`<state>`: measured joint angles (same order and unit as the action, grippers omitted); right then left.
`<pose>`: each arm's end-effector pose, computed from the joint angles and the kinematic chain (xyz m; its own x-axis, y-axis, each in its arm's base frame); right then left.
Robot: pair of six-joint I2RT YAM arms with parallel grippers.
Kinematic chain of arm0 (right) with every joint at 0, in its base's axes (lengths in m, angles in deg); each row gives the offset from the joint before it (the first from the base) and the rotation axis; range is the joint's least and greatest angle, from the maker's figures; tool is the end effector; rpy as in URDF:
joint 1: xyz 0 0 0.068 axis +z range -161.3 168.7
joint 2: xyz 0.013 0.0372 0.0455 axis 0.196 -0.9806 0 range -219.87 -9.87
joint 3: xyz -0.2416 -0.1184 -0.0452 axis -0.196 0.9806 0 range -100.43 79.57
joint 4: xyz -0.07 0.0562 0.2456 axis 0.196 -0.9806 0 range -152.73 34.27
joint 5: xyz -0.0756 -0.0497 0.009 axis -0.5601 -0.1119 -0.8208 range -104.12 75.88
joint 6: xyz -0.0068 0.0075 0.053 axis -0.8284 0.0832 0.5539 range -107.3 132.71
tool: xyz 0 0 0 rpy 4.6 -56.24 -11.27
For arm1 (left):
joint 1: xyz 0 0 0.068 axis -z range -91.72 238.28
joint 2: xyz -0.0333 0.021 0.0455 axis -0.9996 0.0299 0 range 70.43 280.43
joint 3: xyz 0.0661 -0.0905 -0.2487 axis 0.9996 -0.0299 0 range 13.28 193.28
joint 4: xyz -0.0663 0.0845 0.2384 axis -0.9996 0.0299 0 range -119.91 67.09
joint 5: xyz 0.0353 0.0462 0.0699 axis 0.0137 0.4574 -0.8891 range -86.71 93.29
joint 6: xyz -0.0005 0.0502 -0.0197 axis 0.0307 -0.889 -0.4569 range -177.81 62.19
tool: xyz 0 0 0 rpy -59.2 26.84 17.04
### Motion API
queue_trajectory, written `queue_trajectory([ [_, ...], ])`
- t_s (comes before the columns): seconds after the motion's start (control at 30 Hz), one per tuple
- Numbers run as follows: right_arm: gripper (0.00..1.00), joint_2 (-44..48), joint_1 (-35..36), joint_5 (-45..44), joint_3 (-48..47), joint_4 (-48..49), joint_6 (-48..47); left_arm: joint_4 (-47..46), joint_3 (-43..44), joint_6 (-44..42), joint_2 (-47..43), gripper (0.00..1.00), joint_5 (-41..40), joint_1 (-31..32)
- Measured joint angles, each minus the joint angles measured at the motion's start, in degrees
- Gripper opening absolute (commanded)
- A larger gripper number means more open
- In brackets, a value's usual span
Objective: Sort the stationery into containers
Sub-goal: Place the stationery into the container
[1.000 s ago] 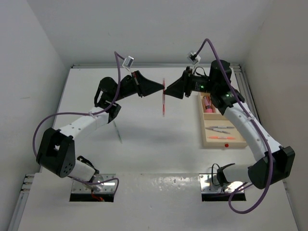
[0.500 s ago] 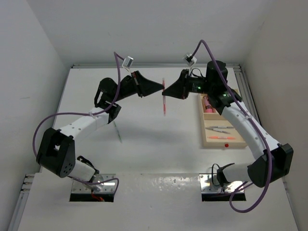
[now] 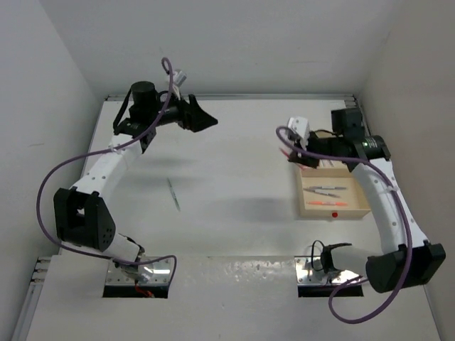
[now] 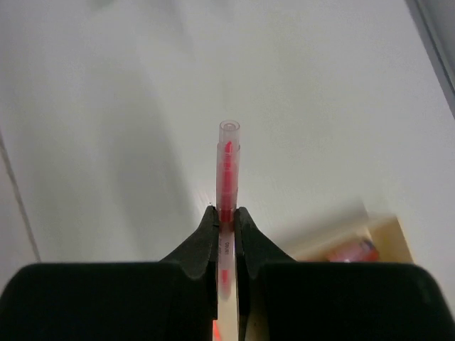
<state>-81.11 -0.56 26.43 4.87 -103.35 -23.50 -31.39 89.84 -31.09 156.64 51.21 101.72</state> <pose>0.2399 0.0692 0.3678 -0.1980 -0.4944 -0.8464 -0.8884 0.4554 -0.0582 0.3353 -0.1073 0.3812 -0.5149 -0.1868 -0.8367 0.7152 0.4445 -0.5394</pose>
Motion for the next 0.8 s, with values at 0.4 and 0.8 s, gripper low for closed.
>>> queue_trajectory([
  [0.4, 0.0, -2.51, -20.63, -16.85, 17.38, -12.17, -51.3, 28.28, -8.79, -14.58, -4.26, 1.0, -27.89, -5.42],
  [0.8, 0.48, -7.34, -18.82, -27.3, 26.25, -3.41, -63.3, 34.82, -19.02, -6.56, -4.13, 0.97, -39.04, -8.66],
])
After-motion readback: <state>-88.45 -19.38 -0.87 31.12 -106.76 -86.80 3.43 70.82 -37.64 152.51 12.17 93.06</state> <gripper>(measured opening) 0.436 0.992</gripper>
